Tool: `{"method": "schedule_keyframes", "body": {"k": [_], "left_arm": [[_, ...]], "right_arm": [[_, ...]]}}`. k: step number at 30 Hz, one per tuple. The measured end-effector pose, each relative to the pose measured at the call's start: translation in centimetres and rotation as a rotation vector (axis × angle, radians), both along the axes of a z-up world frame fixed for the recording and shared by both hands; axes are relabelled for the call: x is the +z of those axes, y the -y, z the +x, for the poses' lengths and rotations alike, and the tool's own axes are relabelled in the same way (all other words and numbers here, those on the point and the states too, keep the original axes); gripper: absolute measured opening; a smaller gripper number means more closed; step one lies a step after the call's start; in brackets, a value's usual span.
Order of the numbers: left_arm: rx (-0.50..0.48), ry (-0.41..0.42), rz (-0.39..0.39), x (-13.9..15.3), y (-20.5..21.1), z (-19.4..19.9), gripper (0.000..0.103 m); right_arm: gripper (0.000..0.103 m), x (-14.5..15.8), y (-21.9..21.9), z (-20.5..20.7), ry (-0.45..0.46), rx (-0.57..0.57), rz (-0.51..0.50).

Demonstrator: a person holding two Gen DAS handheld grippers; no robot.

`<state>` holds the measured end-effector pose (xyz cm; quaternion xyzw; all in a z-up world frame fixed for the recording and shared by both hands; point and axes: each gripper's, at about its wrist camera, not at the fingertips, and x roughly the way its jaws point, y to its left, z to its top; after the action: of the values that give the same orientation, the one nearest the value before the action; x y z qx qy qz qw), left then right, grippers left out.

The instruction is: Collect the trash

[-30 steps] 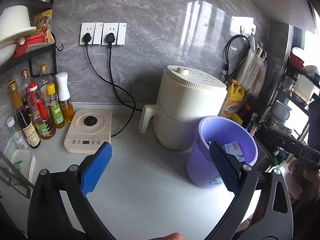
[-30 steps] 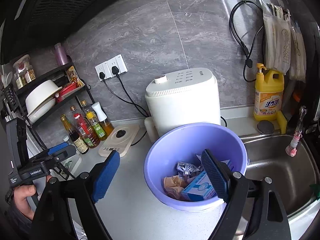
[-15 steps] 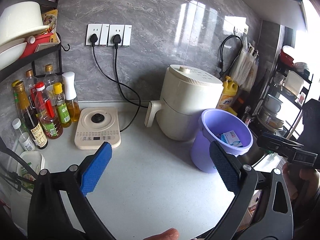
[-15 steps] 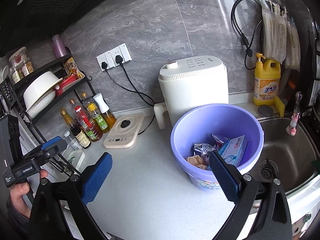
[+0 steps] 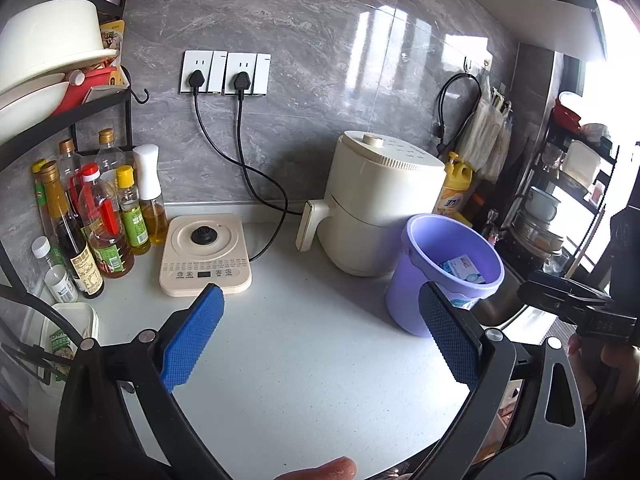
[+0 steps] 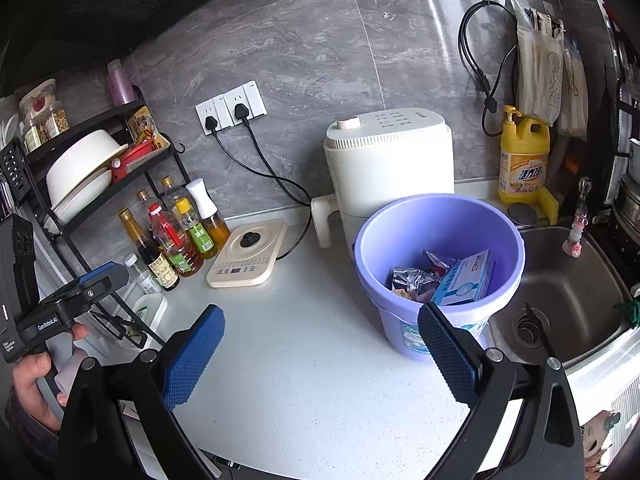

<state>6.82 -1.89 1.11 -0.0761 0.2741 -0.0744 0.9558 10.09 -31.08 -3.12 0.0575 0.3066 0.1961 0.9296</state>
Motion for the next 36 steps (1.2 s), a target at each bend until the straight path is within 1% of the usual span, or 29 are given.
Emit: {"method": "schedule_keyframes", "body": {"k": [5, 8, 16, 20, 36], "left_arm": [[0.008, 0.0, -0.011, -0.2, -0.7, -0.4, 0.097], [0.004, 0.01, -0.032, -0.2, -1.2, -0.8, 0.097], [0.011, 0.015, -0.024, -0.2, -2.0, -0.7, 0.097], [0.014, 0.017, -0.033, -0.2, -2.3, -0.6, 0.097], [0.021, 0.008, -0.031, -0.2, -2.6, 0.6, 0.097]], "right_arm": [[0.095, -0.2, -0.3, -0.3, -0.004, -0.009, 0.0], [0.095, -0.3, -0.4, -0.3, -0.002, -0.008, 0.001], [0.095, -0.2, -1.2, -0.7, 0.006, -0.019, 0.004], [0.095, -0.3, -1.3, -0.6, 0.005, -0.02, 0.001], [0.095, -0.5, -1.0, 0.7, 0.004, -0.03, 0.007]]}}
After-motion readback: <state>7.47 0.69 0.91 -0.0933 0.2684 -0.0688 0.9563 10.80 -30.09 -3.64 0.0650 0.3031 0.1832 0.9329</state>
